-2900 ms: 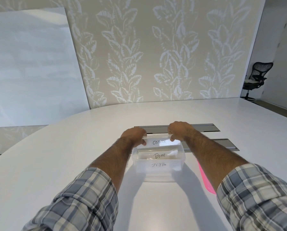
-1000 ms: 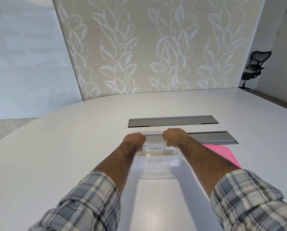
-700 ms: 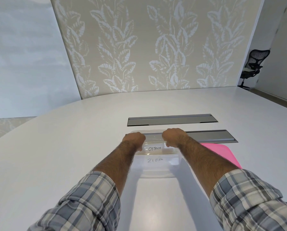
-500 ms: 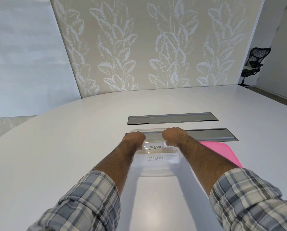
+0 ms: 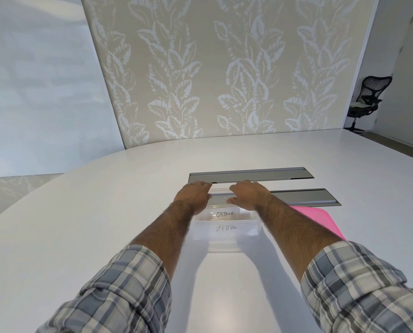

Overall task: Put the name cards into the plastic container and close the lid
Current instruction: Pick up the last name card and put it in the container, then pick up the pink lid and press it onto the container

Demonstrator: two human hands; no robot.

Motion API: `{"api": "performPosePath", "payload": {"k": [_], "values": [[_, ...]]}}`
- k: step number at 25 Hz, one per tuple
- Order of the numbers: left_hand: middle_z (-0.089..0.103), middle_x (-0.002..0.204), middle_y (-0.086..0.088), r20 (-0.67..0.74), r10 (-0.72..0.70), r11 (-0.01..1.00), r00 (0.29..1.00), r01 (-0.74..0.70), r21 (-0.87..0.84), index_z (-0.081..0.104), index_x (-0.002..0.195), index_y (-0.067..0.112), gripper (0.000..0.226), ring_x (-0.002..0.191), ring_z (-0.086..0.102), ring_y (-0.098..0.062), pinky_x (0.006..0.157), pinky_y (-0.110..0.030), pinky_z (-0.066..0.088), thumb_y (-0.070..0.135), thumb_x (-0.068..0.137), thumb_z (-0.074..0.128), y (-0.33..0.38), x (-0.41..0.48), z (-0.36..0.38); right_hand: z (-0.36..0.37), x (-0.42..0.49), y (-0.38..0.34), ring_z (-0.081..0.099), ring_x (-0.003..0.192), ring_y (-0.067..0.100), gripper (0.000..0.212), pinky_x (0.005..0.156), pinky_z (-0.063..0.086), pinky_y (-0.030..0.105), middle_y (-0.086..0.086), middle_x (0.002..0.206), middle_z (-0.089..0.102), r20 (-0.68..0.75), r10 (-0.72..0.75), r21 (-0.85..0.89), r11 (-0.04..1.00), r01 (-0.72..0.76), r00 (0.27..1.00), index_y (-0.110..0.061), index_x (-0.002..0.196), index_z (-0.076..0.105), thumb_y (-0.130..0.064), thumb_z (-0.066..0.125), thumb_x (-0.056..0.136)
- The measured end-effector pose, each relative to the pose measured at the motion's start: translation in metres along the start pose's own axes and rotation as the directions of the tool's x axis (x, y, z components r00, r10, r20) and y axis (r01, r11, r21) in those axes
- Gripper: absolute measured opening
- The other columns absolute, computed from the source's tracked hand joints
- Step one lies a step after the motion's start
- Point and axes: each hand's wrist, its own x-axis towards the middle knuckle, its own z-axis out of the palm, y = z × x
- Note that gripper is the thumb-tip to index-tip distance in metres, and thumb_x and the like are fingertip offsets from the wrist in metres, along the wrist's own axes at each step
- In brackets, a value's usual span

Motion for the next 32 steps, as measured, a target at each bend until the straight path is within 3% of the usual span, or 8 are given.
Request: {"api": "performPosePath", "payload": {"k": [4, 7, 12, 19, 25, 32], "values": [[0.007, 0.167, -0.008, -0.035, -0.024, 0.999, 0.999, 0.025, 0.048, 0.021, 0.157, 0.019, 0.056, 0.154, 0.006, -0.026, 0.123, -0.047, 0.012, 0.042, 0.106, 0.030, -0.002, -0.018, -0.018, -0.013, -0.016, -0.007, 0.005, 0.153, 0.029, 0.076, 0.118, 0.016, 0.058, 0.010, 0.165, 0.014, -0.021, 0.016, -0.005, 1.000, -0.017, 1.000, -0.025, 0.157, 0.015, -0.068, 0.027, 0.096], [-0.004, 0.168, -0.006, -0.042, -0.051, 0.998, 0.998, 0.053, 0.041, 0.010, 0.160, 0.019, 0.062, 0.154, -0.004, -0.025, 0.124, -0.047, 0.004, 0.047, 0.106, 0.025, -0.003, -0.032, -0.035, -0.028, -0.030, -0.011, -0.008, 0.154, 0.027, 0.080, 0.122, 0.004, 0.057, 0.006, 0.167, -0.002, -0.064, 0.034, 0.003, 0.999, -0.034, 0.997, -0.029, 0.159, 0.002, -0.072, 0.021, 0.094], [-0.010, 0.167, -0.004, -0.077, -0.033, 0.999, 0.996, 0.035, 0.017, 0.003, 0.160, 0.019, 0.068, 0.154, -0.009, -0.023, 0.123, -0.049, 0.001, 0.053, 0.104, 0.022, 0.000, -0.048, -0.063, -0.051, -0.054, -0.017, -0.007, 0.154, 0.026, 0.079, 0.123, 0.004, 0.051, 0.006, 0.167, -0.002, -0.160, 0.066, -0.015, 0.997, -0.069, 0.985, -0.029, 0.159, 0.002, -0.072, 0.019, 0.094], [-0.008, 0.167, -0.005, -0.096, 0.035, 0.999, 0.995, -0.039, -0.036, 0.002, 0.160, 0.012, 0.076, 0.154, -0.006, -0.023, 0.124, -0.048, 0.003, 0.056, 0.103, 0.025, 0.020, -0.069, -0.077, -0.068, -0.109, -0.014, -0.008, 0.154, 0.025, 0.080, 0.122, 0.003, 0.055, 0.005, 0.167, -0.002, -0.182, 0.137, -0.059, 0.987, -0.150, 0.974, -0.031, 0.158, 0.002, -0.073, 0.019, 0.093], [-0.005, 0.168, -0.006, -0.072, 0.164, 0.985, 0.984, -0.167, -0.044, 0.003, 0.160, 0.012, 0.078, 0.154, -0.003, -0.024, 0.124, -0.048, 0.004, 0.057, 0.101, 0.030, 0.074, -0.090, -0.067, -0.065, -0.175, 0.009, -0.004, 0.154, 0.027, 0.078, 0.122, 0.007, 0.055, 0.006, 0.167, 0.002, -0.168, 0.217, -0.102, 0.966, -0.236, 0.962, -0.029, 0.159, 0.007, -0.072, 0.020, 0.094], [-0.002, 0.168, -0.007, -0.056, 0.209, 0.976, 0.976, -0.212, -0.059, 0.005, 0.160, 0.014, 0.079, 0.154, 0.001, -0.025, 0.124, -0.047, 0.006, 0.054, 0.101, 0.038, 0.152, -0.086, -0.053, -0.067, -0.216, 0.074, -0.003, 0.154, 0.025, 0.079, 0.122, 0.006, 0.053, 0.005, 0.167, 0.002, -0.163, 0.271, -0.045, 0.958, -0.282, 0.949, -0.029, 0.159, 0.004, -0.071, 0.023, 0.095]]}}
